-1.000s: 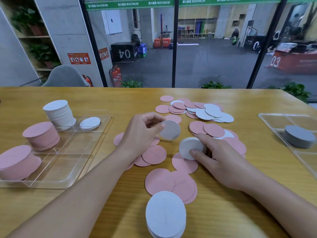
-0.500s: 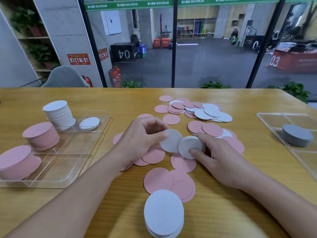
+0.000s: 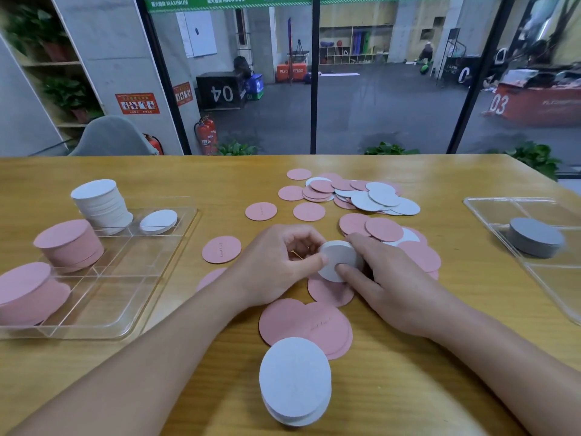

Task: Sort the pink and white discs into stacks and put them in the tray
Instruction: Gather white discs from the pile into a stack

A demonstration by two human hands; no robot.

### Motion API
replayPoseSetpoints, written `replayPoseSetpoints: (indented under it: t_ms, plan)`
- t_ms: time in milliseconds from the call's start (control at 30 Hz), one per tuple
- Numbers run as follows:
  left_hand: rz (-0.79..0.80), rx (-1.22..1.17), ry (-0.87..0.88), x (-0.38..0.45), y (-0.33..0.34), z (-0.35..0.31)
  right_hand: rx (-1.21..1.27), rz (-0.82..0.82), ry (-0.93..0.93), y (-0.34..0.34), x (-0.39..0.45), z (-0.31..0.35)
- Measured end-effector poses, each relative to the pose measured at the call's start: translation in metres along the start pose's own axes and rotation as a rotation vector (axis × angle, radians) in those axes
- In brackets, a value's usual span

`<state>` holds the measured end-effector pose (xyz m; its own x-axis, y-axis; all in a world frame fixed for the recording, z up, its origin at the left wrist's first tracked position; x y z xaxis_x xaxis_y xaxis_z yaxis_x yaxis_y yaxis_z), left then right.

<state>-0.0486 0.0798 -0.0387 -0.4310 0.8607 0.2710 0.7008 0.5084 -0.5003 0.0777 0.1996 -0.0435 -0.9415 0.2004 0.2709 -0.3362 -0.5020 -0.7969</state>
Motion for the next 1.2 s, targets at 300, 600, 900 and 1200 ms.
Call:
replayPoseSetpoints:
  t_ms: [300, 600, 900, 1200]
  plan:
    - [0.065, -0.078, -0.028, 0.000, 0.000, 0.006, 0.265, -0.286, 0.134, -0.031, -0.010, -0.004]
    - [-0.026, 0.067, -0.011, 0.001, -0.015, 0.008, 0.586, -0.232, 0.346, -0.051, -0.058, 0.028]
    - [0.039, 0.106, -0.013, -0.004, -0.009, 0.013, 0.660, -0.001, 0.387, 0.000, -0.083, 0.088]
    - [0.037, 0.122, -0.030, -0.005, -0.010, 0.012, 0.396, -0.074, 0.354, 0.003, -0.080, 0.087]
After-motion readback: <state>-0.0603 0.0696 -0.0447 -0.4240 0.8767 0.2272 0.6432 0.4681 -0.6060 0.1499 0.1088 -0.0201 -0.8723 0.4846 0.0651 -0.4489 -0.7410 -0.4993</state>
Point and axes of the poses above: each hand's wrist, its own x-axis towards the middle knuckle, its own y-axis out of the palm, z = x × y, the point moved 9 cm from there along x, towards the middle knuckle
